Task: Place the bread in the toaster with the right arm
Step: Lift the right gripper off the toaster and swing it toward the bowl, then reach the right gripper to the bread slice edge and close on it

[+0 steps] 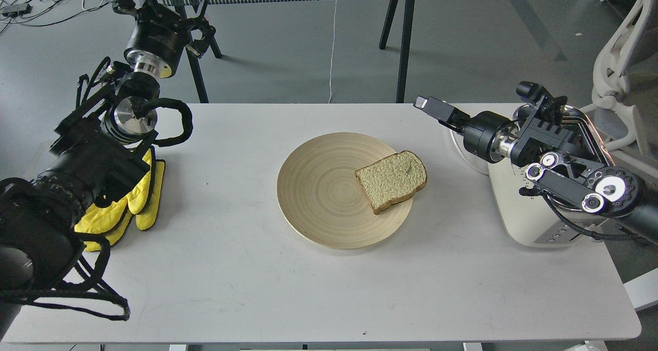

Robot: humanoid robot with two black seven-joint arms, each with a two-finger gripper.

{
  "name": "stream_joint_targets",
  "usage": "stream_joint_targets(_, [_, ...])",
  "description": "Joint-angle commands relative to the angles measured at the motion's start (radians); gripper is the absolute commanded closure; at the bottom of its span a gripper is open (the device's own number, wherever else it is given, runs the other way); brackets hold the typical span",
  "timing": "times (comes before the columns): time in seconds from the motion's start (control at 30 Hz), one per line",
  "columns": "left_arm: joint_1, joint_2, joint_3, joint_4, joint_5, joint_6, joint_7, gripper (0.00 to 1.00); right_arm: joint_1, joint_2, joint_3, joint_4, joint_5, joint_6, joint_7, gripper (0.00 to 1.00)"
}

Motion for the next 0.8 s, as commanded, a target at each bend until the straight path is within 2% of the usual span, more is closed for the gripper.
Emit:
stream_joint_targets(0.0, [0.000,-0.001,0.001,-0.001,0.000,0.000,0.000,0.00,0.009,0.064,-0.092,-0.035,-0.020,-0.053,-0.013,0.02])
stream_joint_targets(0.17, [0.000,-0.001,0.000,-0.001,0.000,0.000,0.000,0.00,0.012,0.158,-0.214,-0.202,-0.032,-0.099,-0.020,0.02])
stream_joint_targets(0.37, [0.000,-0.001,0.000,0.001,0.001,0.000,0.000,0.00,-0.002,0.202,-0.244,-0.255,-0.031,-0.107,-0.018,0.06])
stream_joint_targets(0.53, [0.000,-0.001,0.000,-0.001,0.001,0.000,0.000,0.00,-0.014,0.241,-0.248,-0.296,-0.031,-0.107,-0.023,0.27])
stream_joint_targets(0.77, [0.000,-0.001,0.002,-0.001,0.001,0.000,0.002,0.00,-0.020,0.294,-0.293,-0.388,-0.029,-0.109,-0.021,0.34])
